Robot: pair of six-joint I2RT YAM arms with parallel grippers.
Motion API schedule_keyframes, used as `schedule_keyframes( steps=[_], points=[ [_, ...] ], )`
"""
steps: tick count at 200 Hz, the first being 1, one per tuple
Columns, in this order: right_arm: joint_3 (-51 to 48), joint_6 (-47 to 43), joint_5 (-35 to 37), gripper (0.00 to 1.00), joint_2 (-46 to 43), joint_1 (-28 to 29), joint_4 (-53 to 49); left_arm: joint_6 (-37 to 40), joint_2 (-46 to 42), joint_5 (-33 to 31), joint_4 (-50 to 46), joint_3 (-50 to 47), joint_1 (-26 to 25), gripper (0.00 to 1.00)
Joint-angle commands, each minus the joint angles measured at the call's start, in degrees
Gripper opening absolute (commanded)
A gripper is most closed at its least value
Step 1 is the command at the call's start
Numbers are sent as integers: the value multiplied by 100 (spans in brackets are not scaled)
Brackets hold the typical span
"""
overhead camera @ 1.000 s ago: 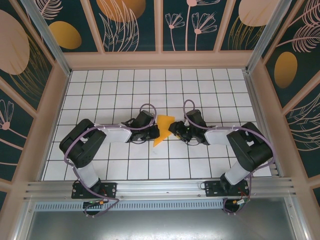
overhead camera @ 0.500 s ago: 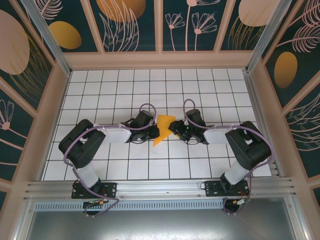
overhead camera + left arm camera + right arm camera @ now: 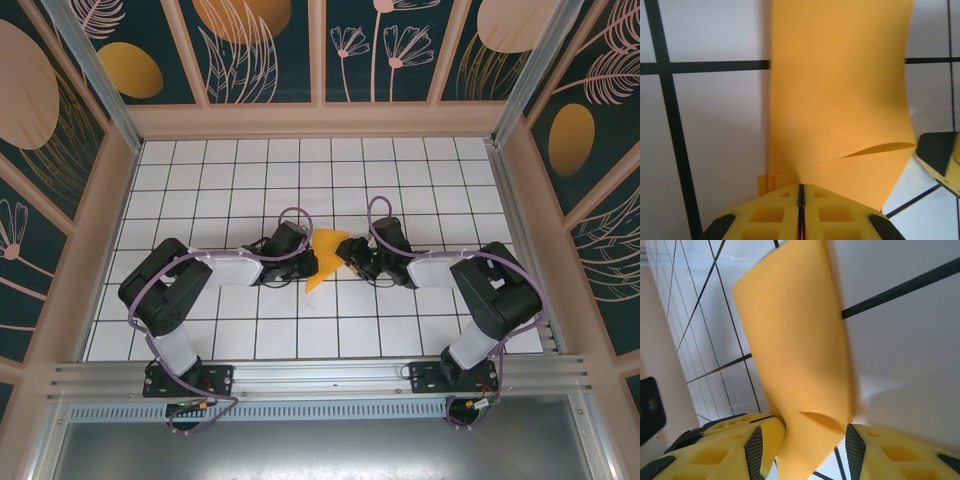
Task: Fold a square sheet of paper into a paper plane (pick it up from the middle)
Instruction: Fourth fold the wing at the center of the table.
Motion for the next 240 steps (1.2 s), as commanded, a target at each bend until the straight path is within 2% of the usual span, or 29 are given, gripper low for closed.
schedule_keyframes(
  steps=[1,50,86,122,240],
  points=[
    [8,75,-91,50,67,17,230,50,76,-209,-125,132,39,9],
    [-60,54,-12,51,-31,16,205,35,53,-287,-126,99,35,9],
    [-45,84,213,52,-76,-15,-152,96,-246,12,294,-61,49,14],
    [-55,110,89,53,-24,-19,-47,132,-452,-209,264,-65,38,15],
    [-9,200,-22,54,96,-19,122,140,-17,-505,32,87,50,13]
  ],
)
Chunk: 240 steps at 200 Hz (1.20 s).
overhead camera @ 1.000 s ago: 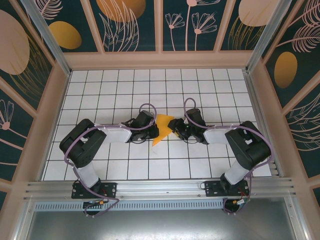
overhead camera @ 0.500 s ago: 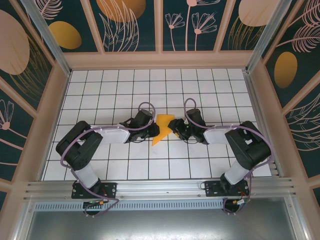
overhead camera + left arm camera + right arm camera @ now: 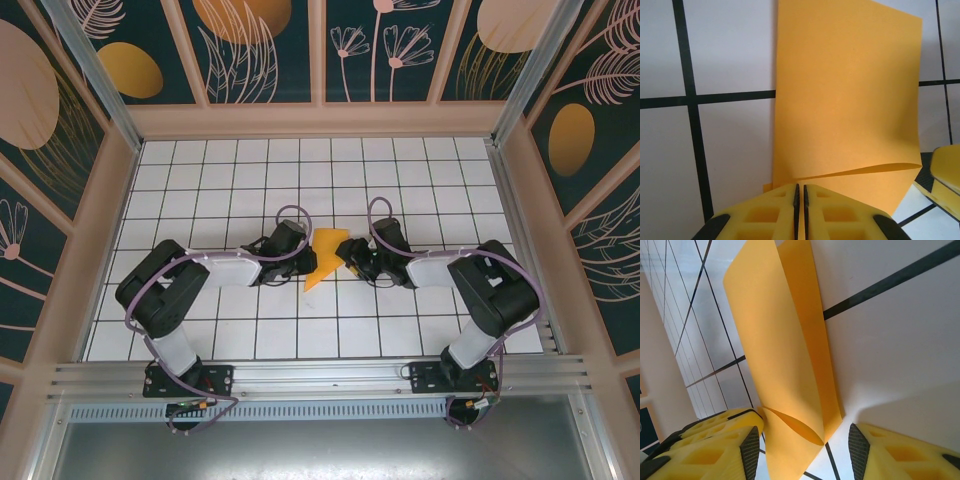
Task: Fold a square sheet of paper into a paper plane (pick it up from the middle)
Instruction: Fourth fold the wing at the center of the table.
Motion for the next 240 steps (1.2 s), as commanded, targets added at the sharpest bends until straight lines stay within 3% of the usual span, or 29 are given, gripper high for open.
schedule_keyframes(
  steps=[1,86,174,196,210,240],
  points=[
    [-3,26,-49,54,-7,-15,139,90,94,-123,-102,120,51,13],
    [106,57,-494,53,298,20,922,102,166,-100,-115,125,49,12],
    [270,-751,-890,40,563,117,1001,90,-332,-88,-122,42,46,16],
    [324,-915,-890,33,616,117,843,89,-493,-112,-185,20,47,19],
    [390,-961,-894,23,672,120,755,118,-657,-75,-148,-58,51,21],
    [285,-645,-892,14,649,144,1075,244,-1126,244,136,-464,39,34]
  ],
)
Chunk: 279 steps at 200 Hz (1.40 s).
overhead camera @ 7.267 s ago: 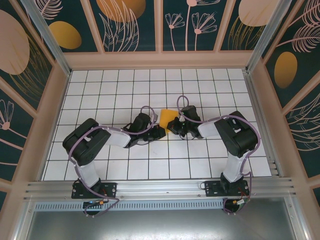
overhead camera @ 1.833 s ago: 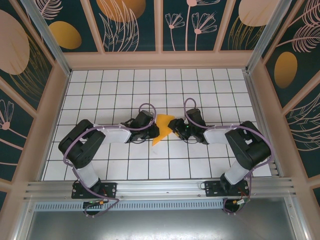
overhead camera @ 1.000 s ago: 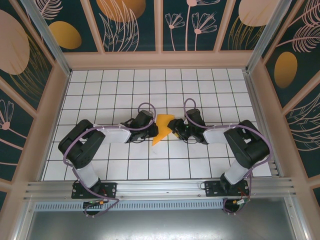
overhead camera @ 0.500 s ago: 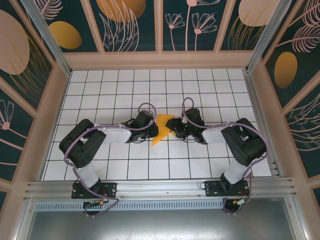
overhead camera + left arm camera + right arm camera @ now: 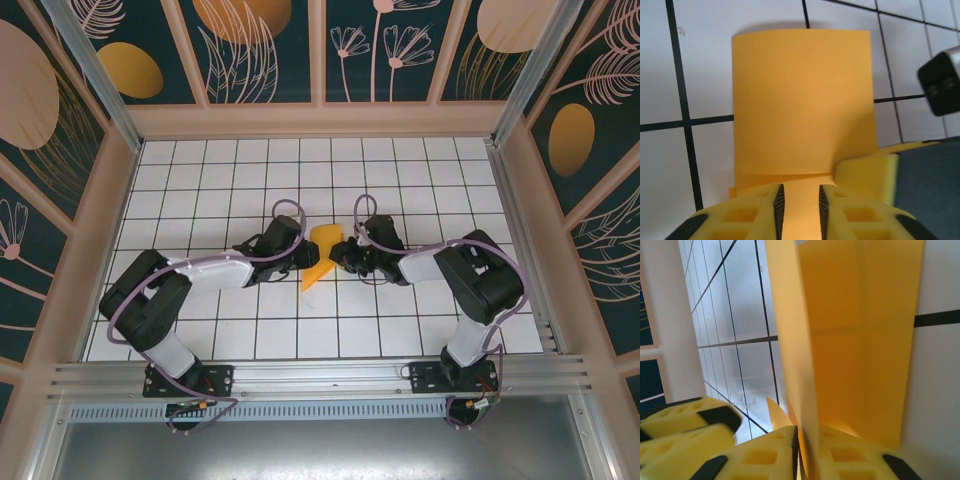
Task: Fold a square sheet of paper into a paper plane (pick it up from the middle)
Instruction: Fourth fold the wing at the center of the table.
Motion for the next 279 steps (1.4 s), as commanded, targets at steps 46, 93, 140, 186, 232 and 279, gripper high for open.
schedule_keyframes(
  steps=[46,93,140,186,232,279],
  points=[
    [94,419,85,8,-39,100,83,196,-801,-9,250,-834,-225,41],
    [-199,1201,688,5,-431,281,81,286,-663,-1001,-65,-691,-927,47],
    [-468,1878,1123,6,-618,554,283,521,-595,-1374,-88,-767,-1090,50],
    [-251,1687,1095,12,-630,559,-42,400,-488,-1479,-148,-779,-1231,47],
    [-81,1445,994,17,-660,559,-231,310,-306,-1536,-257,-687,-1231,43],
    [-3,1428,941,8,-632,563,-191,222,-91,-1610,-337,-599,-1231,42]
  ],
)
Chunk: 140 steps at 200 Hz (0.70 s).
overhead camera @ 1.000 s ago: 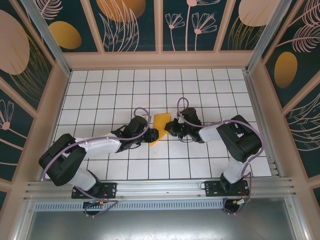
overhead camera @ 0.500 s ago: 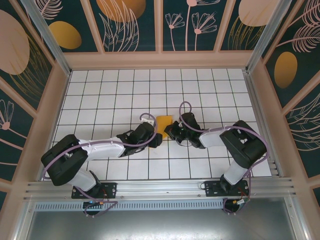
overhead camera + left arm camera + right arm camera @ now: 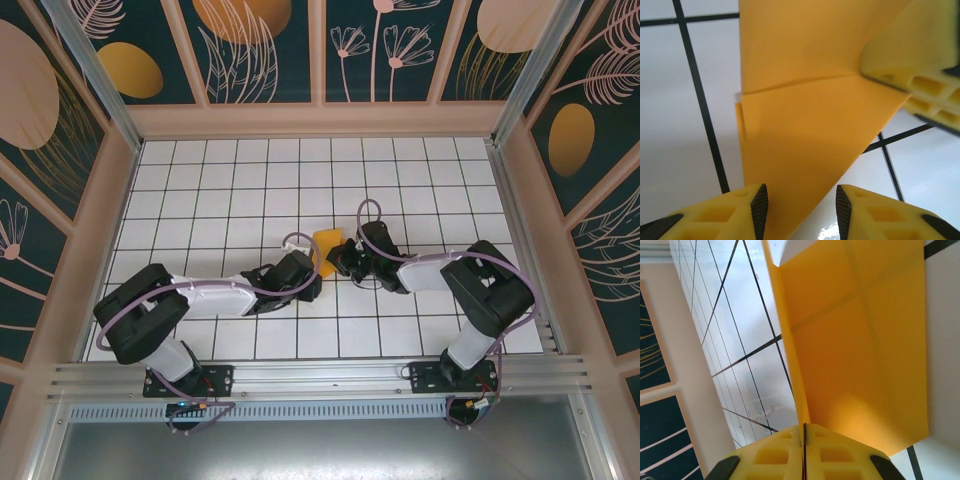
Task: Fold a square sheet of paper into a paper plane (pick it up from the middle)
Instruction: Fourth fold the wing at the center of the table.
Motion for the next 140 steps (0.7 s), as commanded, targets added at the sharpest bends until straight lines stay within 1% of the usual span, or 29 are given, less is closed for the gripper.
schedule_keyframes(
  steps=[1,23,53,81,119,140],
  points=[
    [184,-76,-26,8,-122,30,-63,-101,102,-188,-163,137,-21,43],
    [204,-77,-27,7,-106,26,-112,-101,111,-238,-154,146,-18,43],
    [204,-74,-28,6,-88,30,-120,-94,102,-262,-110,142,-16,38],
    [231,-76,-38,6,-54,30,-160,-92,34,-290,-69,111,-22,37],
    [255,-86,-65,6,-44,28,-218,-101,91,-300,-89,137,-21,27],
    [292,-116,-67,6,-26,30,-296,-79,111,-322,-110,160,-17,26]
  ],
)
